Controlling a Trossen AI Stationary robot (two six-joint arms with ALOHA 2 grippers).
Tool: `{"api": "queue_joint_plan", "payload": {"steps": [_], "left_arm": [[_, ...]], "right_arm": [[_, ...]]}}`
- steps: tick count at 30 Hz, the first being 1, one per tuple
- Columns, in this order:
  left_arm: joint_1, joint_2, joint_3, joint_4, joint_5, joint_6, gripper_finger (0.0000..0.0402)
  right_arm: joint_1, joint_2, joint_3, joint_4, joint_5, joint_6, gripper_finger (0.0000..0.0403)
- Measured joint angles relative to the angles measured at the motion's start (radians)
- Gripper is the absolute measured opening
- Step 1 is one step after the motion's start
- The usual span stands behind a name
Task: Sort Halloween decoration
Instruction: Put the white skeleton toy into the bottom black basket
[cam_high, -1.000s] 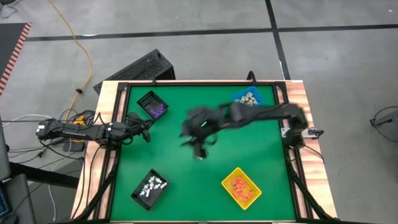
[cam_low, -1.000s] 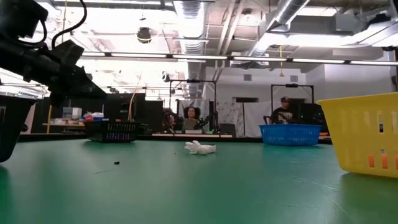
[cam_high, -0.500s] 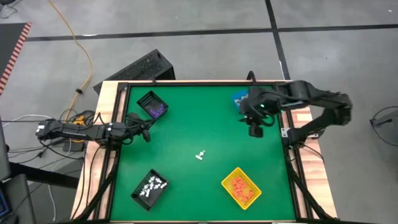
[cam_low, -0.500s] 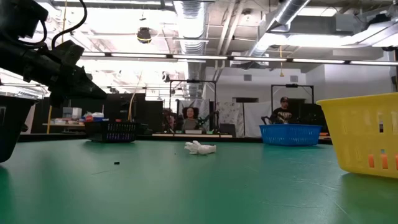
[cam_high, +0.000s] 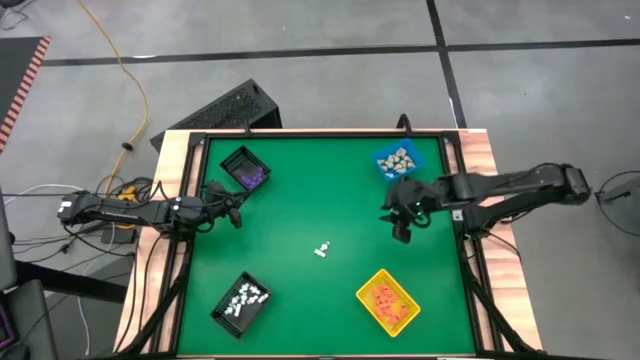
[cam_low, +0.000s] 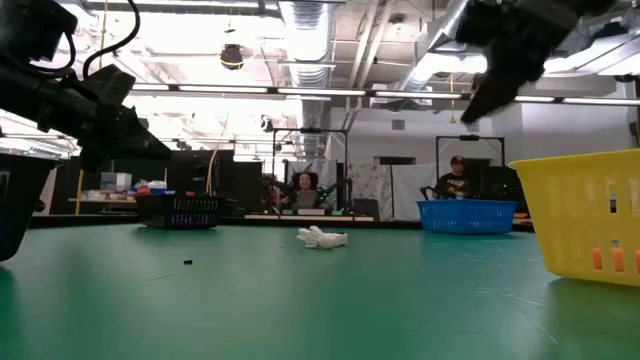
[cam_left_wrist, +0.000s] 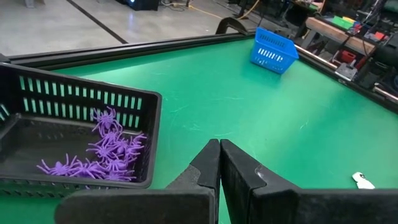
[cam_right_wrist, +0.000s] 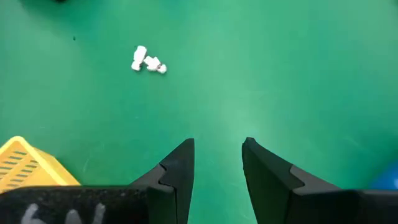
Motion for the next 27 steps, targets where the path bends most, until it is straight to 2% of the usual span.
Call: {"api": "queue_joint_plan", "payload": {"steps": [6,15,19,27], "left_arm": [[0.000,0.000,0.000,0.000,-0.002,0.000,0.0000],[0.000,0.000,0.000,0.000,-0.002,0.000,0.0000],[0.000,0.000,0.000,0.000,-0.002,0.010,0.0000],[0.000,0.000,0.000,-0.001,-0.030,0.031,0.0000]], "right_arm": [[0.003,0.110,-0.129,0.213,-0.126,-0.036,0.0164],[0.087,0.357,-0.129,0.459,-0.202,-0.215,0.0228],[0.103,0.474,-0.075,0.498,-0.199,-0.274,0.0249],[0.080,0.698,0.133,0.501,-0.196,-0.434,0.0247]]}}
